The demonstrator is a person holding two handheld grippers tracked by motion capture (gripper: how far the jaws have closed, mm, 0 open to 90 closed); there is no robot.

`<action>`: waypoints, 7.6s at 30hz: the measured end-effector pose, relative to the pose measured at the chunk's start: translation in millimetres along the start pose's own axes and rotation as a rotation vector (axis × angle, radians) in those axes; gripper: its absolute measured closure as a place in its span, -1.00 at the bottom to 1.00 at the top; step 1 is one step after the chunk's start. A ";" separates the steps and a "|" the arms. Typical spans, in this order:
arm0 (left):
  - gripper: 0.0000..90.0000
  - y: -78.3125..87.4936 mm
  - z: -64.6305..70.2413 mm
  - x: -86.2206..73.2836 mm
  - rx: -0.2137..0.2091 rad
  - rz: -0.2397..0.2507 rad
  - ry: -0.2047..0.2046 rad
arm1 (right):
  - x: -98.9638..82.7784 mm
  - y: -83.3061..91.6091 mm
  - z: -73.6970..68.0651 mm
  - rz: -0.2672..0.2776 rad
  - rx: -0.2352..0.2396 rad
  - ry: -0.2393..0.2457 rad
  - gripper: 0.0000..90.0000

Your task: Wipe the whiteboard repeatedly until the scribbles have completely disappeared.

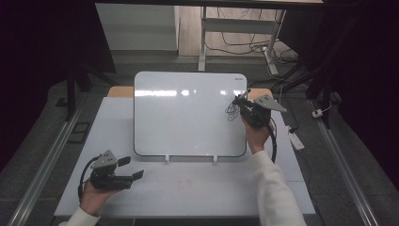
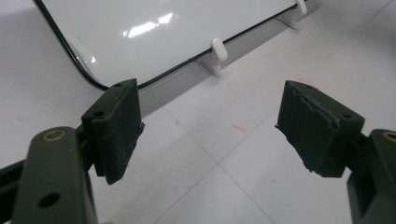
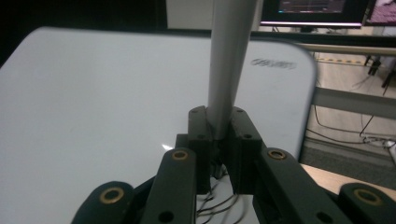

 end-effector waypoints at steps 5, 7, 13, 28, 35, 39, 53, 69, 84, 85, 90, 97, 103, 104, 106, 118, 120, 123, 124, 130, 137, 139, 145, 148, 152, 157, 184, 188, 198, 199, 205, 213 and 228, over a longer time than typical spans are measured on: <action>-0.49 -0.1 -1.8 -0.1 0.003 0.001 0.005 | -10.5 -1.8 -19.3 -0.041 0.078 0.041 0.80; -0.49 -1.1 -2.2 -0.1 0.002 -0.001 0.006 | -11.9 -2.4 -29.3 -0.060 0.089 0.097 0.80; -0.49 -0.6 0.3 0.0 -0.002 -0.002 -0.001 | -2.1 -4.7 -9.7 -0.013 0.020 0.015 0.80; -0.49 -1.1 -2.1 -0.1 0.002 -0.002 0.007 | -9.2 -3.2 -23.2 -0.053 0.067 0.053 0.80; -0.49 -1.4 -0.3 -0.2 -0.001 -0.004 0.001 | -3.8 -4.2 -17.9 -0.044 0.025 0.060 0.80; -0.49 -0.3 -2.4 -0.3 0.000 0.001 0.009 | -12.5 -1.7 -30.1 -0.076 0.082 0.082 0.80; -0.49 -1.9 -2.2 -0.1 0.002 -0.004 0.006 | -11.2 -0.8 -29.5 -0.080 0.068 0.124 0.80; -0.49 -0.7 -1.0 -0.1 0.002 -0.002 0.001 | 0.6 -5.0 -8.5 -0.026 0.017 0.041 0.80; -0.49 -0.7 -2.2 -0.1 0.002 0.001 0.007 | -2.7 -3.5 -9.9 -0.028 0.030 0.038 0.80; -0.49 -0.9 -2.7 -0.1 0.003 0.000 0.008 | -5.0 -3.9 -15.0 -0.036 0.049 0.057 0.80; -0.49 -1.6 -1.7 -0.5 0.002 -0.005 0.006 | -1.8 -1.7 -7.4 -0.016 -0.002 0.069 0.80; -0.49 -1.5 -4.1 -0.7 0.004 -0.002 0.014 | -8.3 4.5 -8.0 -0.050 0.044 0.085 0.80; -0.49 -1.2 -2.0 -0.4 0.004 -0.002 0.007 | 5.6 3.6 15.5 -0.006 -0.031 0.033 0.80; -0.49 -0.9 -2.6 -0.4 0.005 0.000 0.009 | 7.1 3.1 18.9 -0.001 -0.038 0.028 0.80; -0.49 -0.6 -3.7 -0.6 0.006 0.001 0.014 | 6.5 3.5 19.6 -0.001 -0.033 0.029 0.80; -0.49 0.3 -4.1 -1.0 0.008 0.003 0.017 | 12.5 -2.2 20.9 -0.001 -0.021 0.047 0.80; -0.49 0.3 -4.8 -1.0 0.010 0.005 0.021 | 14.2 -4.4 20.8 -0.001 -0.024 0.057 0.80; -0.49 -0.3 -5.0 -1.1 0.008 0.002 0.019 | 6.5 1.8 17.9 -0.017 -0.008 0.058 0.80; -0.49 -0.4 -4.7 -1.0 0.006 0.002 0.016 | 1.8 5.6 15.6 -0.024 0.001 0.063 0.80; -0.49 -0.9 -3.9 -0.3 0.001 0.003 0.014 | -20.4 23.7 1.9 -0.068 0.052 0.102 0.80; -0.49 0.4 -3.5 0.1 0.002 0.008 0.018 | -1.1 9.6 15.9 -0.021 -0.005 0.062 0.80; -0.49 0.4 -4.2 0.0 -0.001 0.008 0.020 | -2.0 9.6 14.1 -0.024 -0.005 0.071 0.80; -0.49 -0.2 -3.9 0.2 -0.002 0.006 0.015 | -28.6 24.4 -9.0 -0.082 0.083 0.110 0.80; -0.49 -0.6 -3.7 0.4 -0.002 0.006 0.015 | -34.1 26.8 -18.9 -0.104 0.100 0.144 0.80; -0.49 -0.8 -2.7 0.6 0.000 0.005 0.014 | -22.3 19.3 -9.5 -0.075 0.059 0.124 0.80; -0.49 0.3 -3.6 0.3 0.000 0.008 0.017 | -9.6 11.4 0.7 -0.038 0.022 0.084 0.80; -0.49 -0.6 -3.3 0.6 0.000 0.005 0.012 | -20.9 8.9 -25.0 -0.082 0.093 0.144 0.80; -0.49 -0.3 -2.4 0.5 0.000 0.006 0.012 | -4.3 2.9 -1.4 -0.030 0.020 0.071 0.80; -0.49 -2.1 -2.0 0.8 -0.001 0.001 0.009 | -30.5 15.4 -30.9 -0.091 0.113 0.151 0.80; -0.49 -2.0 -1.9 0.9 -0.001 0.001 0.009 | -25.9 12.8 -26.6 -0.079 0.093 0.137 0.80; -0.49 -0.4 -3.6 0.8 0.002 0.007 0.016 | -9.6 -1.2 -17.2 -0.033 0.066 0.088 0.80; -0.49 -0.4 -3.3 0.6 -0.001 0.006 0.013 | -15.4 6.0 -19.3 -0.060 0.057 0.131 0.80; -0.49 -0.1 -5.0 -0.2 0.003 0.006 0.020 | -3.2 -1.4 -7.3 -0.037 0.029 0.111 0.80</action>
Point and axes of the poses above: each handheld gripper's, and its own axes: y roughly backward along the jaws, x roughly out of its top, z roughly to its right, the point moved 3 cm from there along -y, roughly forward along the jaws
